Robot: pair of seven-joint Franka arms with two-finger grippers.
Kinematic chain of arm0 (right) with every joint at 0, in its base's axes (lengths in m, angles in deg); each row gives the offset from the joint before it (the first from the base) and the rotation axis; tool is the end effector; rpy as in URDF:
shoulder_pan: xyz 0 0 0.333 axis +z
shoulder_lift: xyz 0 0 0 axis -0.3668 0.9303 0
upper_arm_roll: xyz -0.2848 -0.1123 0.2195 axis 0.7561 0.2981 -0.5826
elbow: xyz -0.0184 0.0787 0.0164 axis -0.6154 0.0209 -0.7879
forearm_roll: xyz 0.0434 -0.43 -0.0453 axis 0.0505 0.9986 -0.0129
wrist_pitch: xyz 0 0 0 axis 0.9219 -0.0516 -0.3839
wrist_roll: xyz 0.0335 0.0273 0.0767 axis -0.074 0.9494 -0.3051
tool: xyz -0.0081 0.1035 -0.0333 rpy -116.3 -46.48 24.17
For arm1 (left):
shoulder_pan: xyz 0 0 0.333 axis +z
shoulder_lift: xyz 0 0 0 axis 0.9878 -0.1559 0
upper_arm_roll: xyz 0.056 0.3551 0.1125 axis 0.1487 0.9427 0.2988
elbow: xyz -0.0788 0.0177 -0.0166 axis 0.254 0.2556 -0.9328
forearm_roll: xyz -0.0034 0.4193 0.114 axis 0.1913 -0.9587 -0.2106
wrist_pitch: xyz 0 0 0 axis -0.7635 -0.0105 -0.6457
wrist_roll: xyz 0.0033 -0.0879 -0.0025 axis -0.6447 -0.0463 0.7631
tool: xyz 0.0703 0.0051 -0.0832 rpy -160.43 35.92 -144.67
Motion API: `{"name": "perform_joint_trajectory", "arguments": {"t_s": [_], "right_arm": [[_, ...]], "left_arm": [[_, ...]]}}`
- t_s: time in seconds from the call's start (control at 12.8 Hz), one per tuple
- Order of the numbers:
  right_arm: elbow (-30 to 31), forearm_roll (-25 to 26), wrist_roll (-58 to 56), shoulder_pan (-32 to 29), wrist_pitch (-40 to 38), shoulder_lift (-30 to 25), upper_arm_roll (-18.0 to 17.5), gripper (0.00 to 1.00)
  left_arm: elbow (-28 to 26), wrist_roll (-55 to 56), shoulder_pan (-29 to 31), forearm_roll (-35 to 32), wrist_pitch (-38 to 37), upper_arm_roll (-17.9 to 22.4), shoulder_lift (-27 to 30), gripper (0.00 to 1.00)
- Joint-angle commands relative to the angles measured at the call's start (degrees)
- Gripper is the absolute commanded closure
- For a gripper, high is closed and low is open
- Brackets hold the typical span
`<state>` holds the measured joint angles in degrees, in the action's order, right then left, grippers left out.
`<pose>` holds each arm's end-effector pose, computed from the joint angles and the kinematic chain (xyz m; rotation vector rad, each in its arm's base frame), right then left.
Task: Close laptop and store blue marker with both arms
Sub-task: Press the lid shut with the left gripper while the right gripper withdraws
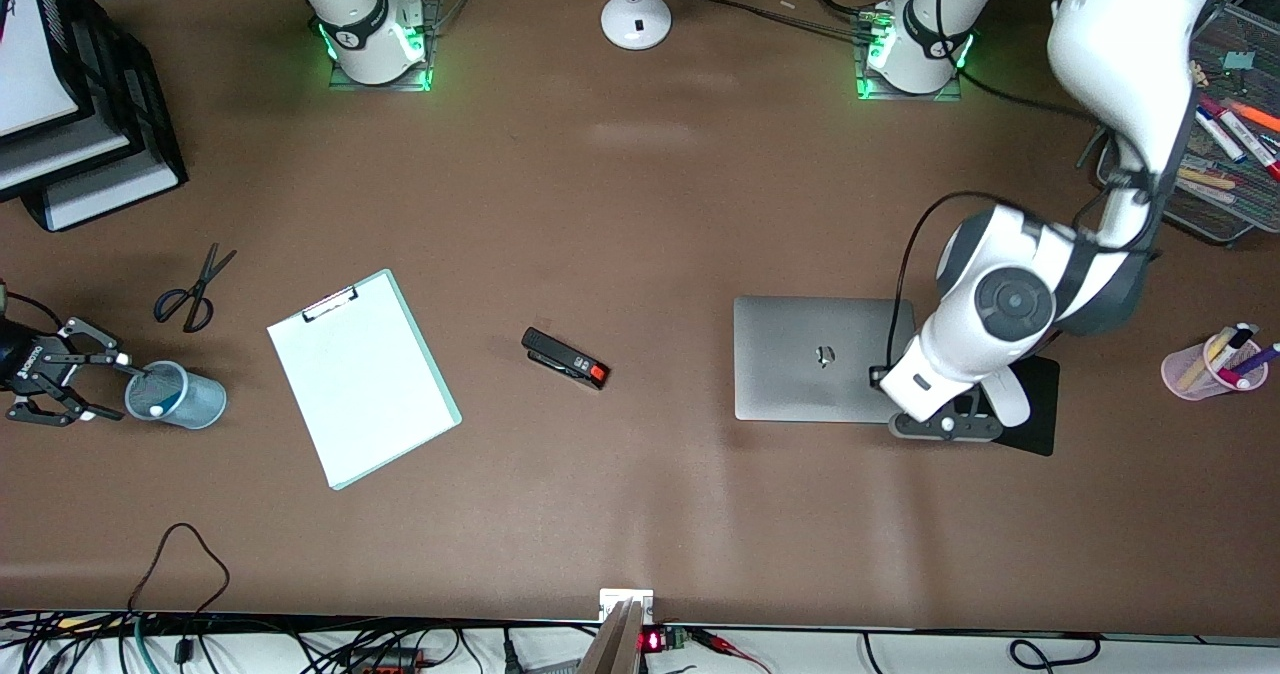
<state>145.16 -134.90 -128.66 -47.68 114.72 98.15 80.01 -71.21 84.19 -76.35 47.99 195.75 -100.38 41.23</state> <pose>0.7369 -0.3141 0.3187 -1.9764 -1.1932 -0.9942 0.7327 -0.1717 0.3602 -3.0711 0.0659 -0.0265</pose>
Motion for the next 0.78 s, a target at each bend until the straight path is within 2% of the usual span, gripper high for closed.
{"name": "perform_joint_trajectory", "arguments": {"t_s": [0.0, 0.08, 0.16, 0.24, 0.31, 0.55, 0.71], "right_arm": [[-1.86, -1.02, 6.44, -0.82, -2.09, -0.27, -1.04, 0.0], [-1.95, -0.41, 10.04, -0.38, -2.18, -1.32, -0.78, 0.0], [-1.95, 1.33, 14.34, 0.67, -2.18, -2.55, -0.69, 0.0], [-1.95, 3.53, 19.34, 1.37, -2.18, -4.13, -0.78, 0.0], [-1.95, 6.59, 25.05, 2.16, -2.18, -5.88, -0.86, 0.0], [-1.95, 15.65, 37.2, 5.15, -2.18, -10.72, -0.95, 0.0], [-1.86, 21.97, 47.2, 7.08, -2.18, -13.8, -0.95, 0.0]], "left_arm": [[-1.26, -0.53, 2.25, -0.3, -7.34, -4.49, 5.88, 0.92], [-1.17, -1.41, 3.47, -0.29, -11.03, -6.16, 7.55, 0.6], [-1.17, -3.07, 4.36, 0.05, -12.46, -7.31, 8.61, 0.16], [-1.17, -3.96, 5.32, 1.62, -12.56, -7.49, 9.66, 0.03], [-1.17, -6.75, 5.51, 2.16, -12.82, -7.58, 10.11, 0.0], [-1.17, -12.66, 6.81, 2.52, -14.48, -7.67, 13.19, 0.0], [3.02, -13.1, 7.44, 5.57, -18.86, -7.23, 13.46, 0.0]]}}
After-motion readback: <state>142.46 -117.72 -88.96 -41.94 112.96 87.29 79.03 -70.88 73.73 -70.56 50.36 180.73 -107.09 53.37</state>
